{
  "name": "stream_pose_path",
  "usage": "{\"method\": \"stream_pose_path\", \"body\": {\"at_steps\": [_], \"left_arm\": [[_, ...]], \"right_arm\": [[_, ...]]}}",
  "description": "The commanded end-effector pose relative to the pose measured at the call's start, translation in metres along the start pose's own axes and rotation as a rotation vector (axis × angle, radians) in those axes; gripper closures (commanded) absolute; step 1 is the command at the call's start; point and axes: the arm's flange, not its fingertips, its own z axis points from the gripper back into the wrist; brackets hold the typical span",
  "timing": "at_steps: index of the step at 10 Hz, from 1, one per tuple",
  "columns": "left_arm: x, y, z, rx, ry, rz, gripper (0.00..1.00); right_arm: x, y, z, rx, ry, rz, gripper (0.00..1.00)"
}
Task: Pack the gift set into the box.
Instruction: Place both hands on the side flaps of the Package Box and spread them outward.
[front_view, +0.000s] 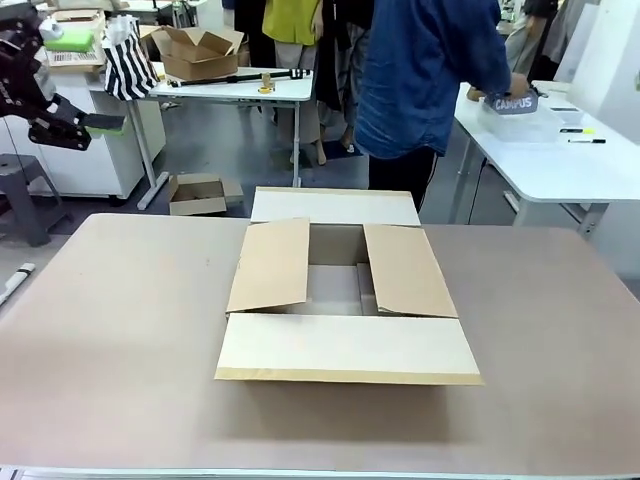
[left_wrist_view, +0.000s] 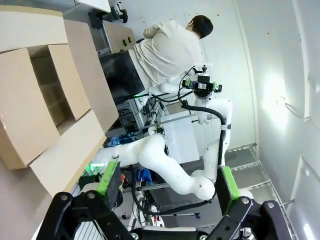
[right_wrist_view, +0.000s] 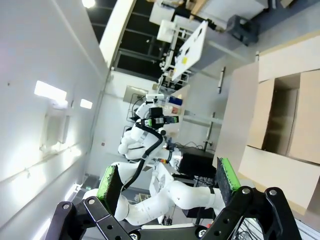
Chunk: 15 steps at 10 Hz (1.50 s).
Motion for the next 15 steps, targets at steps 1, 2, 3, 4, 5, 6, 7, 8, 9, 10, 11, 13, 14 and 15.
{"method": "stream_pose_path", "body": {"at_steps": [1, 2, 3, 4, 5, 6, 7, 8, 9, 10, 11, 13, 14, 15], "left_arm": [[0.005, -0.015, -0.017, 0.072, 0.108, -0.005, 0.0], [0.016, -0.027, -0.052, 0.111, 0.251, -0.029, 0.0], [0.025, -0.035, -0.084, 0.202, 0.344, -0.045, 0.0], [0.036, -0.038, -0.113, 0.414, 0.354, -0.061, 0.0], [0.044, -0.037, -0.146, 0.622, 0.361, -0.07, 0.0], [0.046, -0.038, -0.174, 0.795, 0.394, -0.106, 0.0], [0.037, -0.032, -0.214, 0.98, 0.469, -0.148, 0.0], [0.026, -0.025, -0.248, 1.05, 0.527, -0.181, 0.0], [0.021, -0.019, -0.275, 1.149, 0.512, -0.203, 0.0], [0.019, -0.009, -0.286, 1.175, 0.488, -0.201, 0.0], [0.015, 0.007, -0.286, 1.128, 0.435, -0.181, 0.0], [0.004, -0.005, -0.296, 1.139, 0.496, -0.253, 0.0], [0.004, -0.005, -0.296, 1.139, 0.496, -0.253, 0.0], [0.004, -0.005, -0.296, 1.139, 0.496, -0.253, 0.0]], "right_arm": [[0.004, 0.001, -0.004, 0.02, -0.003, 0.022, 0.0], [0.004, 0.001, -0.004, 0.02, -0.003, 0.022, 0.0], [0.004, 0.001, -0.004, 0.02, -0.003, 0.022, 0.0], [0.004, 0.001, -0.004, 0.02, -0.003, 0.022, 0.0], [0.004, 0.001, -0.004, 0.02, -0.003, 0.022, 0.0], [0.004, 0.001, -0.004, 0.02, -0.003, 0.022, 0.0], [0.004, 0.001, -0.004, 0.02, -0.003, 0.022, 0.0], [0.004, 0.001, -0.004, 0.02, -0.003, 0.022, 0.0], [0.004, 0.001, -0.004, 0.02, -0.003, 0.022, 0.0], [0.004, 0.001, -0.004, 0.02, -0.003, 0.022, 0.0], [0.004, 0.001, -0.004, 0.02, -0.003, 0.022, 0.0], [0.004, 0.001, -0.004, 0.02, -0.003, 0.022, 0.0], [0.004, 0.001, -0.004, 0.02, -0.003, 0.022, 0.0], [0.004, 0.001, -0.004, 0.02, -0.003, 0.022, 0.0]]}}
